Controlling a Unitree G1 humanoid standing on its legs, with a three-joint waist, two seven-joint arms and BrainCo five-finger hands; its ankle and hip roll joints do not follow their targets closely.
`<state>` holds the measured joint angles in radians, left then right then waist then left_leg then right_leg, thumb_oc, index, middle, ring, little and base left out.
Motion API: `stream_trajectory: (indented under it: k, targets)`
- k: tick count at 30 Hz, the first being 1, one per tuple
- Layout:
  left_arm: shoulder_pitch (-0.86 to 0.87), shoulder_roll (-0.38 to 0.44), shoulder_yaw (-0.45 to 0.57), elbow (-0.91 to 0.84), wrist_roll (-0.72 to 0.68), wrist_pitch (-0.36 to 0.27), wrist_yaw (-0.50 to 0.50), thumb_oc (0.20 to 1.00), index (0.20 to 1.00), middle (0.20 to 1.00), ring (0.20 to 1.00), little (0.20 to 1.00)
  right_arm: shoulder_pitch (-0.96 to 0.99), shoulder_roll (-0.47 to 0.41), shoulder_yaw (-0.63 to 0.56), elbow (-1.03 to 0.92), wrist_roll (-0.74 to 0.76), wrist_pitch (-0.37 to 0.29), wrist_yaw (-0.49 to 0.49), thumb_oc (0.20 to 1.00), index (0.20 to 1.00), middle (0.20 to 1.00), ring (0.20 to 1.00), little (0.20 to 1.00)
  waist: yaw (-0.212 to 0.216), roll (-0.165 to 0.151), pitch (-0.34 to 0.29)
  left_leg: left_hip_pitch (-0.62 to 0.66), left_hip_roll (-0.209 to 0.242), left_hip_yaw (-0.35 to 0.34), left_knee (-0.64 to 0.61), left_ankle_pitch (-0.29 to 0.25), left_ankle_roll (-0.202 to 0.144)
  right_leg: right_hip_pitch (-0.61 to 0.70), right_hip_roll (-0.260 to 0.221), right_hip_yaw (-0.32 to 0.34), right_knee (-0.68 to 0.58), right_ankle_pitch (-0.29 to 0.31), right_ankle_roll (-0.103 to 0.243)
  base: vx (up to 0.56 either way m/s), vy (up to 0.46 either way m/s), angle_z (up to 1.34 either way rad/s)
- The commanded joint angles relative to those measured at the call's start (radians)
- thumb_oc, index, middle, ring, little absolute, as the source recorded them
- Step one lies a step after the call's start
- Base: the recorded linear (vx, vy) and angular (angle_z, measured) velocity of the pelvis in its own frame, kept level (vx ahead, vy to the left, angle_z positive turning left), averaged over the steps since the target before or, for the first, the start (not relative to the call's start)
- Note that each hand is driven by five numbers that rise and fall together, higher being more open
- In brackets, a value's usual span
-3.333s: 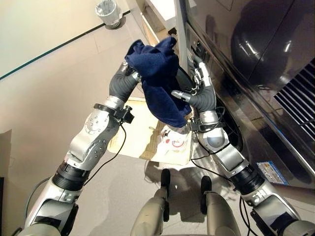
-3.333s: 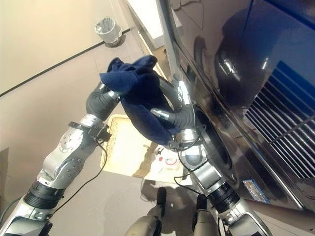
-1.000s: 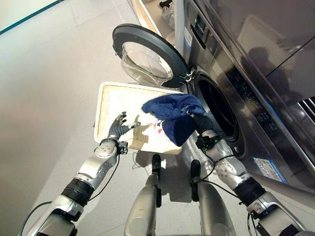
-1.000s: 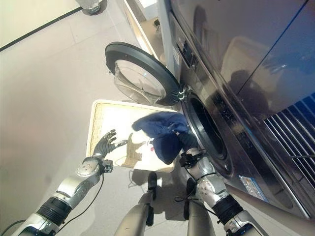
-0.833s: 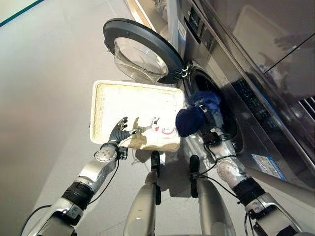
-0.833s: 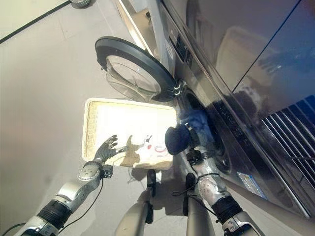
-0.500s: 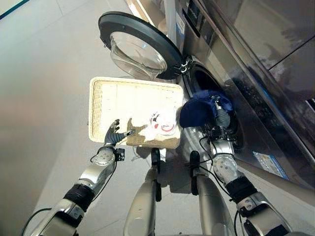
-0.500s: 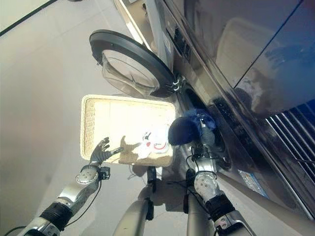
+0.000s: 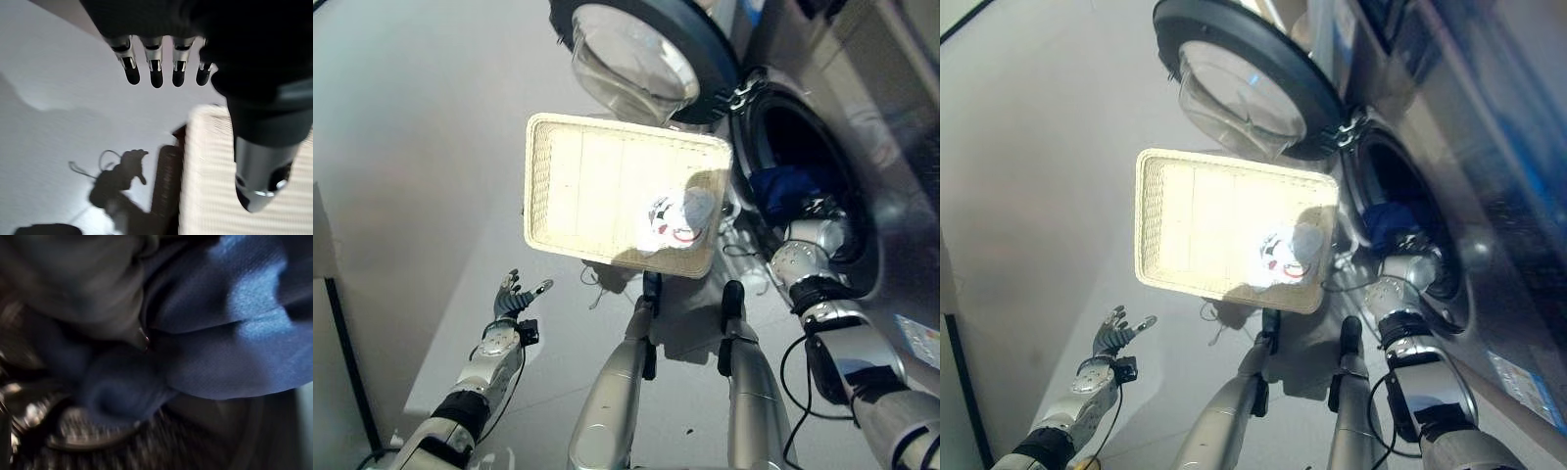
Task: Put the clothes into the washing machine.
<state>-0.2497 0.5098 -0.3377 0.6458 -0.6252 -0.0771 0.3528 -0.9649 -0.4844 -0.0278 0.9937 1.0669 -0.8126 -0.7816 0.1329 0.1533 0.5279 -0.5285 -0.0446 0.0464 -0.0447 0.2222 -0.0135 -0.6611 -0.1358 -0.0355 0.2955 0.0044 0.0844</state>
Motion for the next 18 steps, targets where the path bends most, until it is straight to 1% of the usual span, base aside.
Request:
stream_trajectory:
  k: [1, 2, 4, 6, 8, 9, 13, 15, 16, 17, 18]
  targets:
    - [0.026, 0.015, 0.013, 0.022, -0.013, -0.026, 0.003, 1.0, 1.0, 1.0, 1.0, 1.0, -0.109, -0.414, -0.012, -0.048, -0.127, -0.207, -0.115, 0.2, 0.2, 0.2, 0.2, 0.2, -0.071, 0.033, -0.008, -0.052, -0.051, -0.035, 0.143, -0.096, -0.023, 0.035, 0.06, -0.095, -0.108, 0.083, -0.021, 0.04, -0.07, 0.05]
    - [0.028, 0.013, 0.006, 0.022, -0.022, -0.016, 0.002, 1.0, 1.0, 1.0, 1.0, 1.0, -0.117, -0.428, -0.013, -0.051, -0.146, -0.21, -0.159, 0.2, 0.2, 0.2, 0.2, 0.2, -0.071, 0.031, -0.008, -0.066, -0.05, -0.038, 0.153, -0.096, -0.021, 0.022, 0.061, -0.096, -0.096, 0.08, -0.022, 0.05, -0.088, 0.04]
    - [0.04, 0.002, -0.011, 0.021, -0.01, -0.007, -0.011, 1.0, 1.0, 1.0, 1.0, 1.0, -0.156, -0.461, -0.001, -0.046, -0.255, -0.199, -0.296, 0.2, 0.2, 0.2, 0.2, 0.2, -0.066, 0.028, -0.008, -0.094, -0.05, -0.044, 0.169, -0.099, -0.018, -0.004, 0.065, -0.097, -0.073, 0.072, -0.024, 0.06, -0.097, 0.02]
    - [0.052, -0.007, -0.026, 0.012, -0.005, -0.006, -0.019, 1.0, 1.0, 1.0, 1.0, 1.0, -0.186, -0.485, 0.014, -0.053, -0.329, -0.182, -0.4, 0.2, 0.2, 0.2, 0.2, 0.2, -0.063, 0.027, -0.008, -0.109, -0.049, -0.047, 0.177, -0.1, -0.018, -0.019, 0.069, -0.098, -0.061, 0.066, -0.026, 0.04, -0.057, -0.01]
    - [0.062, -0.014, -0.037, 0.004, -0.001, -0.006, -0.023, 1.0, 1.0, 1.0, 1.0, 1.0, -0.21, -0.506, 0.026, -0.052, -0.383, -0.178, -0.484, 0.2, 0.2, 0.2, 0.2, 0.2, -0.061, 0.029, -0.008, -0.122, -0.047, -0.049, 0.182, -0.1, -0.018, -0.032, 0.071, -0.1, -0.051, 0.063, -0.027, 0.03, -0.041, -0.02]
    - [0.068, -0.016, -0.04, 0.001, 0.0, -0.008, -0.024, 1.0, 1.0, 1.0, 1.0, 1.0, -0.213, -0.514, 0.025, -0.051, -0.391, -0.182, -0.506, 0.2, 0.2, 0.2, 0.2, 0.2, -0.061, 0.029, -0.008, -0.126, -0.046, -0.049, 0.185, -0.099, -0.018, -0.036, 0.072, -0.099, -0.047, 0.062, -0.028, 0.04, -0.04, -0.02]
    - [0.093, -0.021, -0.055, -0.007, -0.004, -0.005, -0.035, 1.0, 1.0, 1.0, 1.0, 1.0, -0.217, -0.554, -0.003, -0.037, -0.422, -0.273, -0.667, 0.2, 0.2, 0.2, 0.2, 0.2, -0.058, 0.031, -0.008, -0.144, -0.038, -0.054, 0.201, -0.104, -0.021, -0.054, 0.075, -0.105, -0.024, 0.049, -0.032, 0.04, -0.043, -0.01]
    - [0.097, -0.02, -0.057, -0.005, -0.006, -0.001, -0.04, 1.0, 1.0, 1.0, 1.0, 1.0, -0.205, -0.565, -0.023, -0.022, -0.411, -0.323, -0.724, 0.2, 0.2, 0.2, 0.2, 0.2, -0.057, 0.029, -0.008, -0.151, -0.037, -0.058, 0.21, -0.106, -0.023, -0.058, 0.073, -0.108, -0.017, 0.047, -0.033, 0.04, -0.046, 0.02]
    - [0.101, -0.017, -0.058, -0.005, -0.016, 0.003, -0.043, 1.0, 1.0, 1.0, 1.0, 1.0, -0.194, -0.573, -0.041, -0.017, -0.369, -0.372, -0.75, 0.2, 0.2, 0.2, 0.2, 0.2, -0.059, 0.029, -0.008, -0.159, -0.034, -0.059, 0.216, -0.105, -0.025, -0.065, 0.072, -0.111, -0.013, 0.046, -0.033, 0.03, -0.05, 0.04]
    - [0.101, -0.013, -0.058, -0.006, -0.017, 0.008, -0.05, 1.0, 1.0, 1.0, 1.0, 1.0, -0.184, -0.57, -0.049, -0.021, -0.323, -0.408, -0.734, 0.2, 0.2, 0.2, 0.2, 0.2, -0.057, 0.029, -0.008, -0.164, -0.032, -0.06, 0.219, -0.106, -0.027, -0.069, 0.071, -0.112, -0.009, 0.045, -0.033, 0.04, -0.047, 0.03]
    - [0.102, -0.011, -0.058, -0.008, -0.021, 0.015, -0.057, 1.0, 1.0, 1.0, 1.0, 1.0, -0.173, -0.56, -0.061, -0.035, -0.253, -0.436, -0.695, 0.2, 0.2, 0.2, 0.2, 0.2, -0.056, 0.03, -0.008, -0.169, -0.03, -0.061, 0.222, -0.104, -0.029, -0.074, 0.07, -0.113, -0.007, 0.044, -0.033, 0.03, -0.033, 0.01]
